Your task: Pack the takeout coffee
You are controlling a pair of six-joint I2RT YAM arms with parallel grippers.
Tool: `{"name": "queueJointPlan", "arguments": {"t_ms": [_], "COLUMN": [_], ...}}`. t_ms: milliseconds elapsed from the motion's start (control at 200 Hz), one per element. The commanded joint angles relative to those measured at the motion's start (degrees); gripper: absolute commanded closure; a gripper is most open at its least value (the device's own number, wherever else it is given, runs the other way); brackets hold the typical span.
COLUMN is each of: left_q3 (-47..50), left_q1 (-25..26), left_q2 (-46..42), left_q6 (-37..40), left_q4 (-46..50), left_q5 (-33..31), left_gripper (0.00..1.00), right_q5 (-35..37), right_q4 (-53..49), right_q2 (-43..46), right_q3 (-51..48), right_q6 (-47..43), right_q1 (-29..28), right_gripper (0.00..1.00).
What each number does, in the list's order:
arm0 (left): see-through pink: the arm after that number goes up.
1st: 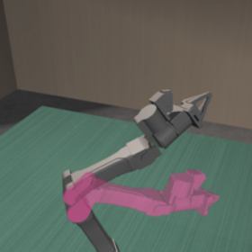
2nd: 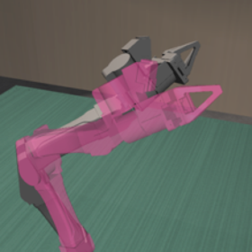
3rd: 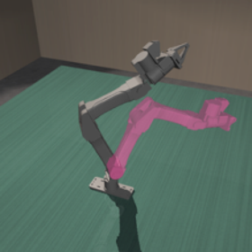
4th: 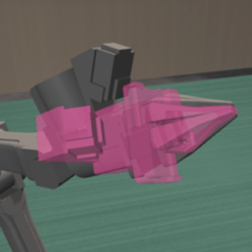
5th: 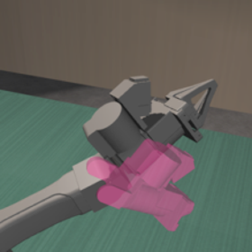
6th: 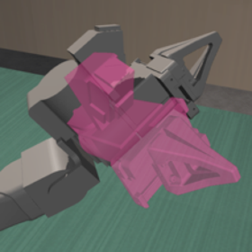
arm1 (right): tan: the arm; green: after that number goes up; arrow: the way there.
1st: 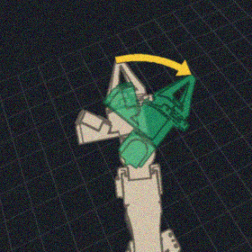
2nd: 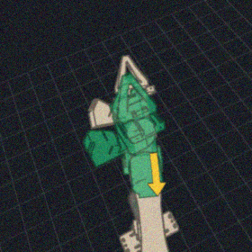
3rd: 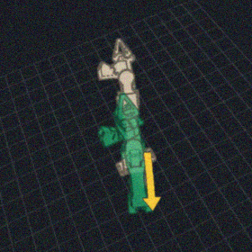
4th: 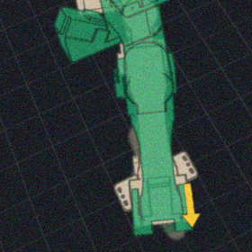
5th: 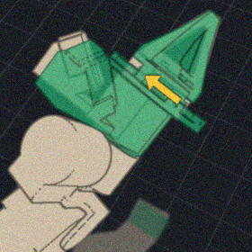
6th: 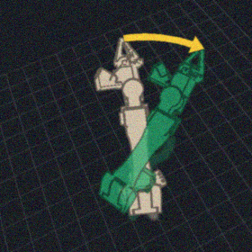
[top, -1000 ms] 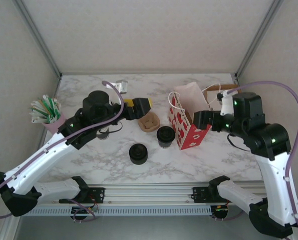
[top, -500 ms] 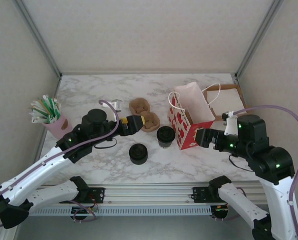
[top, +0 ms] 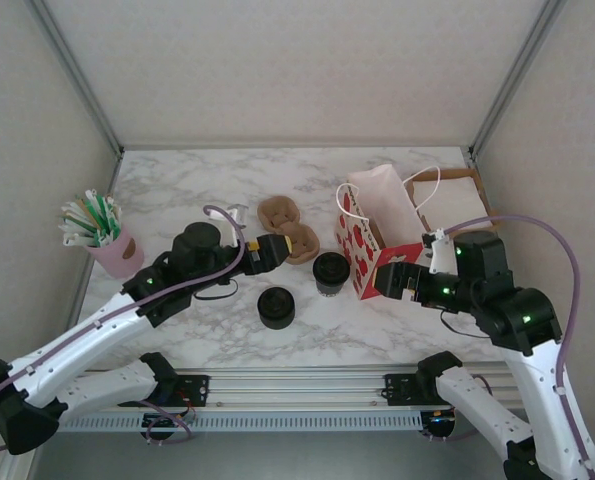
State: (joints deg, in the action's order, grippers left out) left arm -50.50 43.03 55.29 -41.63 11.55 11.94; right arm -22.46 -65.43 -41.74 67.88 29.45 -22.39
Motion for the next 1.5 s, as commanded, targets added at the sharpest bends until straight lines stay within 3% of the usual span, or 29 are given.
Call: {"name": "queueJointPlan", "arguments": {"t_ms": [0, 265, 441, 711, 1006, 1492], "left_q3": [0.31, -1.15, -2.39, -2.68, -0.86, 1.09], "left_q1": [0.3, 0.07, -1.46, -6.33, -8.04, -9.45], "left_q2": [1.08, 3.99, 5.09, 6.97, 7.48, 4.01], "left_q6": [0.74, 3.24, 5.26, 5.68, 5.0, 5.06], "left_q4": [-3.52, -4.72, -4.75, -5.91, -7.59, -5.22], "left_q5": [-1.48, -3.76, -4.06, -0.5, 0.6, -0.09], "left_gripper": [0.0, 0.0, 0.0, 0.0, 0.0, 0.0], "right_q5": [-3.98, -3.98, -0.52, 11.58, 28.58, 30.98], "right_q4": [4.24, 7.17, 6.87, 3.76, 0.61, 9.36], "right_q2": [0.12, -3.21, -6.86, -13.46, -23.0, -33.79], "right_q3": [-0.72, -0.57, 2.31, 8.08, 9.35, 6.55], "right_q6": [0.03, -1.14, -2.62, -5.18, -9.85, -13.16], "right_q1": [-0.34, -2.33, -8.64, -22.8, -32.68, -33.86], "right_gripper": [0.01, 0.01, 0.01, 0.01, 0.01, 0.01]}}
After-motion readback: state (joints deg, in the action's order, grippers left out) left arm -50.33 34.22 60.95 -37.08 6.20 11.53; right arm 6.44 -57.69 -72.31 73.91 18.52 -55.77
